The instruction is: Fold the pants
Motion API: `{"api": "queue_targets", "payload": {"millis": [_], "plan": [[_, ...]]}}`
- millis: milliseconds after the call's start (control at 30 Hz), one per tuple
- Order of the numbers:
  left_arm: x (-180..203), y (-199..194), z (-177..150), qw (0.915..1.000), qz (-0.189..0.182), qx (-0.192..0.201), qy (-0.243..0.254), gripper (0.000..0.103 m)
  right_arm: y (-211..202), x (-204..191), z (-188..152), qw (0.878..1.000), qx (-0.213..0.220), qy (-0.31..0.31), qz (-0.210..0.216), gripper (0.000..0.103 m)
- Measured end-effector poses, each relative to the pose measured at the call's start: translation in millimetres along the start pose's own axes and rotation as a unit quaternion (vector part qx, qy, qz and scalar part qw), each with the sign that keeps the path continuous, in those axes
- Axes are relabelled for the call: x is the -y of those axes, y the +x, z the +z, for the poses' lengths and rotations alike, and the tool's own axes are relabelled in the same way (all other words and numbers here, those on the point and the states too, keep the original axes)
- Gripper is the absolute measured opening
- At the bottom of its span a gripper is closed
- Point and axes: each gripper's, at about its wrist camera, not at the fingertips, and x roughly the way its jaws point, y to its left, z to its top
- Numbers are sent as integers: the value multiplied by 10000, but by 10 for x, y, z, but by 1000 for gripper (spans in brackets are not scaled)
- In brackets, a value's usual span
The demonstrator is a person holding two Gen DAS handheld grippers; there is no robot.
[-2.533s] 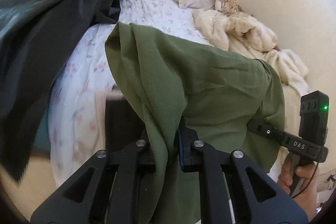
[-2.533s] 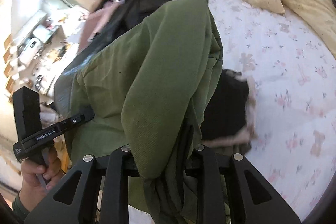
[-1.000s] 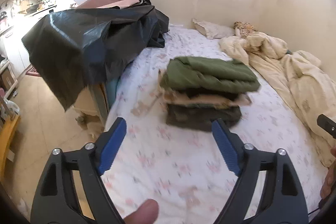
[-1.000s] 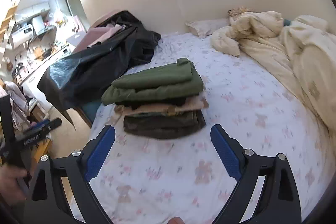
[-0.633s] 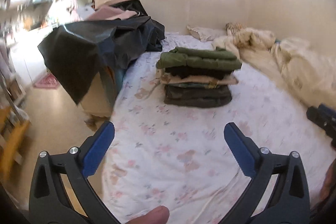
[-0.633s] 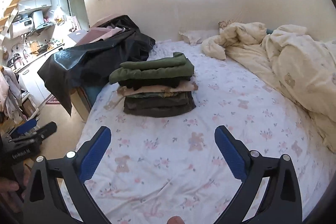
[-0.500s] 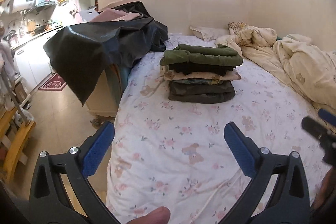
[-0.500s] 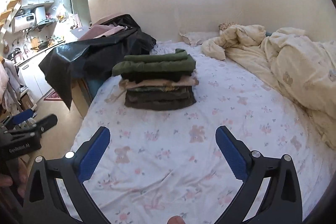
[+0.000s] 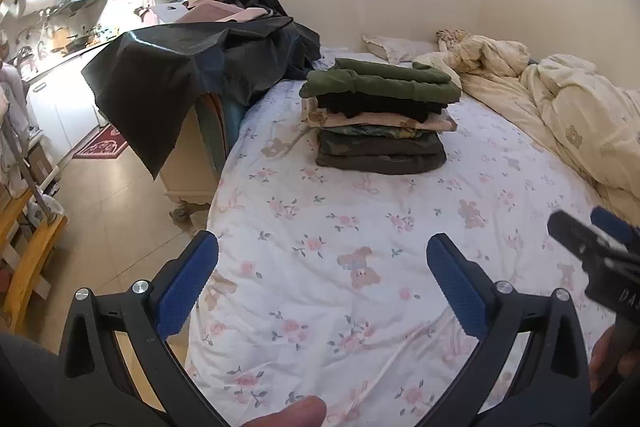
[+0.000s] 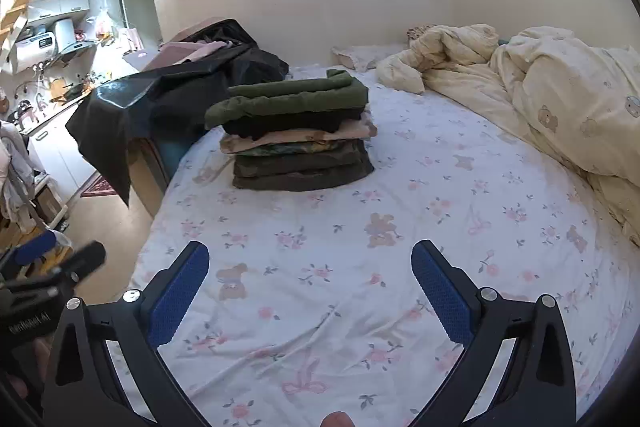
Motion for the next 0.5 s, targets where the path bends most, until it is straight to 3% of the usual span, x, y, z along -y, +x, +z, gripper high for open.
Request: {"api": "queue_targets", "payload": {"millis": [500], "plan": [[100, 54, 5, 9999, -140, -81, -5, 103, 12, 102, -16, 9999, -40, 78, -73, 103]]}}
